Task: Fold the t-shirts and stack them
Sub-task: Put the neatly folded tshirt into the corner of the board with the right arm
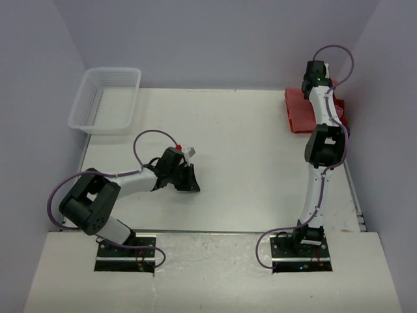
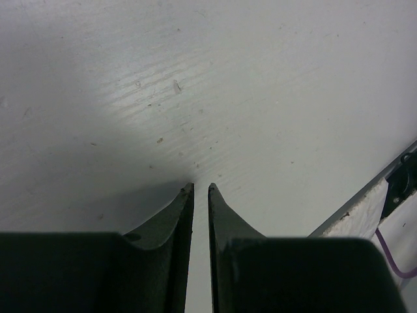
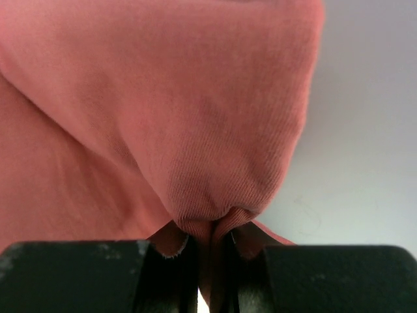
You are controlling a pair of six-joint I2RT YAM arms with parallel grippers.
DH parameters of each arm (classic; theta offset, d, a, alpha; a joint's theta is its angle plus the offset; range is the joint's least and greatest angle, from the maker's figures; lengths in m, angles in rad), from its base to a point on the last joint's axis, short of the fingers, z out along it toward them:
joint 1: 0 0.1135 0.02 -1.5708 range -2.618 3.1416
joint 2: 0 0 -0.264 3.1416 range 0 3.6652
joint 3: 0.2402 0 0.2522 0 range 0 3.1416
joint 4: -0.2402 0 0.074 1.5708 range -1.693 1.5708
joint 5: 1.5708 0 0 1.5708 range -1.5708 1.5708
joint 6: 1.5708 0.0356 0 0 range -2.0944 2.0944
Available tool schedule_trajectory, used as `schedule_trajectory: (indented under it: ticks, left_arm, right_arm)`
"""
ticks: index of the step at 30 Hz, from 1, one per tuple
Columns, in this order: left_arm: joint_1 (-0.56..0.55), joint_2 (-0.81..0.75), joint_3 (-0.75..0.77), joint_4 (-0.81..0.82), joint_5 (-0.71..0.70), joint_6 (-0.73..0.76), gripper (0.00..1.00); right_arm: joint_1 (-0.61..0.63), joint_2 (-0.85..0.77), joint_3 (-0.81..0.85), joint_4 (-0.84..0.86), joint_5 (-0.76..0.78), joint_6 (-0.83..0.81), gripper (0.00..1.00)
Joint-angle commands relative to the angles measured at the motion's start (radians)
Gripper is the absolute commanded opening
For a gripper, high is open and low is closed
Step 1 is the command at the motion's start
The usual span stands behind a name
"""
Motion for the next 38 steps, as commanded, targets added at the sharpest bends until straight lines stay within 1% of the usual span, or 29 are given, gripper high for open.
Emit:
schedule_trajectory:
  ticks: [1, 4, 5, 7, 8, 10, 13, 14, 15, 16, 18, 19, 20, 21, 22, 23, 24, 25, 26, 27, 28, 29, 31, 32, 33, 34, 35, 37, 38]
  left_arm:
    - [-0.005, -0.009, -0.007, 0.024, 0.014, 0.013, 0.15]
    - [-0.01, -0.003, -0.007, 0.024, 0.016, 0.012, 0.15]
    - [-0.013, -0.005, -0.007, 0.024, 0.016, 0.012, 0.15]
    - [-0.016, -0.006, -0.01, 0.024, 0.012, 0.007, 0.15]
    - [-0.022, -0.009, -0.012, 0.024, 0.008, 0.005, 0.15]
    - [-0.028, -0.02, -0.019, 0.024, -0.001, 0.002, 0.15]
    - [-0.044, -0.037, -0.024, 0.021, -0.017, -0.013, 0.15]
    - [-0.057, -0.049, -0.023, 0.015, -0.033, -0.024, 0.15]
    - [-0.063, -0.058, -0.023, 0.012, -0.046, -0.033, 0.15]
    - [-0.077, -0.066, -0.021, 0.012, -0.053, -0.039, 0.15]
    - [-0.096, -0.101, -0.013, 0.004, -0.095, -0.061, 0.15]
    - [-0.118, -0.115, -0.012, 0.004, -0.112, -0.065, 0.15]
    - [-0.131, -0.143, -0.006, 0.0, -0.163, -0.068, 0.15]
    - [-0.142, -0.153, -0.001, -0.008, -0.193, -0.068, 0.15]
    - [-0.155, -0.163, 0.008, -0.02, -0.216, -0.065, 0.15]
    - [-0.16, -0.181, 0.026, -0.052, -0.277, -0.056, 0.15]
    - [-0.166, -0.196, 0.031, -0.068, -0.318, -0.051, 0.15]
    - [-0.174, -0.212, 0.034, -0.088, -0.352, -0.045, 0.15]
    - [-0.18, -0.25, 0.036, -0.095, -0.439, -0.041, 0.15]
    - [-0.185, -0.27, 0.037, -0.109, -0.487, -0.039, 0.15]
    - [-0.194, -0.29, 0.039, -0.123, -0.533, -0.041, 0.15]
    - [-0.198, -0.331, 0.039, -0.143, -0.617, -0.045, 0.15]
    - [-0.205, -0.368, 0.037, -0.154, -0.673, -0.048, 0.15]
    - [-0.206, -0.396, 0.042, -0.157, -0.694, -0.036, 0.15]
    - [-0.209, -0.405, 0.048, -0.164, -0.704, -0.03, 0.15]
    - [-0.208, -0.417, 0.068, -0.189, -0.713, -0.022, 0.15]
    - [-0.209, -0.422, 0.079, -0.203, -0.728, -0.018, 0.15]
    - [-0.217, -0.437, 0.094, -0.226, -0.754, -0.013, 0.17]
    - [-0.218, -0.459, 0.097, -0.234, -0.779, -0.004, 0.19]
  right_arm:
    - [-0.012, 0.039, 0.071, 0.038, 0.033, -0.02, 0.0]
    - [-0.016, 0.079, 0.099, 0.054, 0.085, -0.031, 0.0]
    - [-0.02, 0.088, 0.105, 0.067, 0.114, -0.037, 0.06]
    - [-0.023, 0.091, 0.113, 0.149, 0.165, -0.072, 0.85]
    - [-0.023, 0.087, 0.117, 0.177, 0.217, -0.085, 0.99]
    - [-0.014, 0.056, 0.139, 0.215, 0.217, -0.08, 0.99]
    - [0.057, -0.076, 0.093, 0.315, 0.216, -0.12, 0.99]
    - [0.107, -0.141, 0.088, 0.343, 0.222, -0.143, 0.99]
    - [0.155, -0.169, 0.087, 0.411, 0.234, -0.175, 0.99]
    - [0.222, -0.192, 0.088, 0.456, 0.248, -0.262, 0.99]
    - [0.285, -0.241, 0.117, 0.533, 0.278, -0.359, 0.99]
    - [0.34, -0.257, 0.122, 0.538, 0.278, -0.367, 0.99]
    - [0.365, -0.272, 0.125, 0.527, 0.271, -0.358, 0.99]
    - [0.39, -0.304, 0.12, 0.454, 0.231, -0.335, 0.99]
    - [0.433, -0.321, 0.114, 0.391, 0.208, -0.248, 0.99]
    - [0.45, -0.338, 0.11, 0.317, 0.179, -0.185, 0.99]
    - [0.467, -0.378, 0.093, 0.165, 0.141, -0.109, 0.99]
    - [0.485, -0.402, 0.07, 0.093, 0.022, 0.045, 0.99]
    - [0.488, -0.431, 0.039, 0.041, -0.061, 0.112, 0.99]
    - [0.491, -0.464, -0.072, -0.002, -0.132, 0.244, 0.99]
    - [0.499, -0.535, -0.15, 0.004, -0.234, 0.287, 0.99]
    - [0.51, -0.573, -0.323, 0.027, -0.276, 0.312, 0.99]
    - [0.543, -0.688, -0.502, 0.154, -0.341, 0.349, 0.99]
    - [0.553, -0.723, -0.653, 0.194, -0.357, 0.358, 0.99]
    - [0.562, -0.761, -0.723, 0.279, -0.375, 0.367, 0.99]
    - [0.575, -0.834, -0.793, 0.316, -0.384, 0.374, 0.99]
    - [0.577, -0.867, -0.905, 0.341, -0.402, 0.383, 0.99]
    - [0.582, -0.962, -0.988, 0.373, -0.427, 0.406, 0.99]
    - [0.586, -1.007, -1.106, 0.402, -0.406, 0.41, 0.99]
